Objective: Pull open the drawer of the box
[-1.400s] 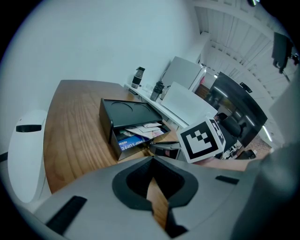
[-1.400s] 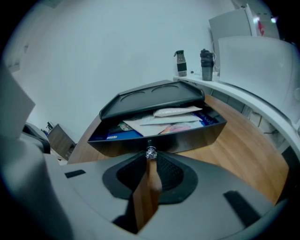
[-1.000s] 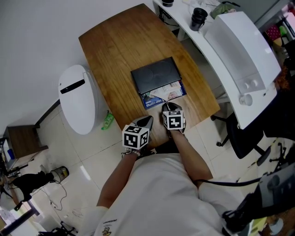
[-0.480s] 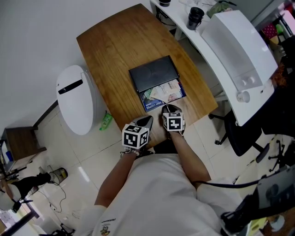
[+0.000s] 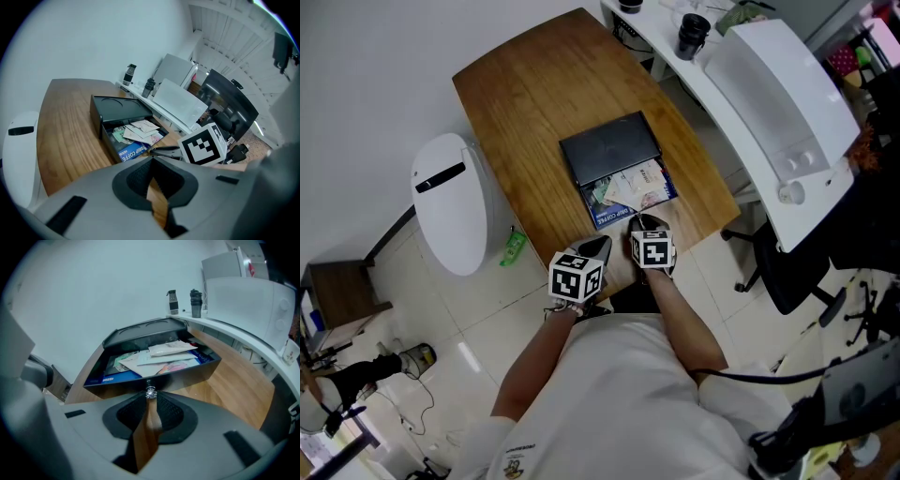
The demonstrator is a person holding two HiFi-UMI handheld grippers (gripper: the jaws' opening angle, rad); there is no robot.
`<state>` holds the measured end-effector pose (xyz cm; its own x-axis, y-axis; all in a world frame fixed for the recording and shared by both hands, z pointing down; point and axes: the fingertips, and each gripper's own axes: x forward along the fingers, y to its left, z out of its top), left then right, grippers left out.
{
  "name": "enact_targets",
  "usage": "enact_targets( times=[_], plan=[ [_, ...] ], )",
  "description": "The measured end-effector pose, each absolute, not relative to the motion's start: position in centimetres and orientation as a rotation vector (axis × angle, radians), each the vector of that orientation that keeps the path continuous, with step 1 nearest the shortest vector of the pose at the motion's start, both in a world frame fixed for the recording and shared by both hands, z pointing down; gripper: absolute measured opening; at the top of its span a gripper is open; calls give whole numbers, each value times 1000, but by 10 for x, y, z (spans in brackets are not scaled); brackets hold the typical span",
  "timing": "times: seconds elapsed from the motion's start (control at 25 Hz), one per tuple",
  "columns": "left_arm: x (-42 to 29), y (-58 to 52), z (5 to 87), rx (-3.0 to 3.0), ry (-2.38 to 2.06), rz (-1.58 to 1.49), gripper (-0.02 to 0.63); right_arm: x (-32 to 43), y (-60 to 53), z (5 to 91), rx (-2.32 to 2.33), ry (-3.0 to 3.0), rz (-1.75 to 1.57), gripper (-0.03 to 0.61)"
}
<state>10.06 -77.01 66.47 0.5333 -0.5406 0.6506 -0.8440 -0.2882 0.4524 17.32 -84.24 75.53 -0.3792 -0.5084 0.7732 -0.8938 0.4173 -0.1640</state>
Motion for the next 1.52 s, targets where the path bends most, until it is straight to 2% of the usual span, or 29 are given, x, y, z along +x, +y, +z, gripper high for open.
enact_targets(
  times=[0.88,1.32,1.4,1.52],
  plan=[
    [89,-756,658,1986,-1135,483,2,173,-836,756,1190,-2030,787,60],
    [79,-731,637,2068,-1107,437,2,187,-811,702,1381,-2068,736,58],
    [74,-725,629,2090,-1105,420,2,186,-804,686,1415,-2087,711,-3],
    [65,-713,614,2123,-1096,389,2,183,-790,660,1457,-2124,669,-9]
  ],
)
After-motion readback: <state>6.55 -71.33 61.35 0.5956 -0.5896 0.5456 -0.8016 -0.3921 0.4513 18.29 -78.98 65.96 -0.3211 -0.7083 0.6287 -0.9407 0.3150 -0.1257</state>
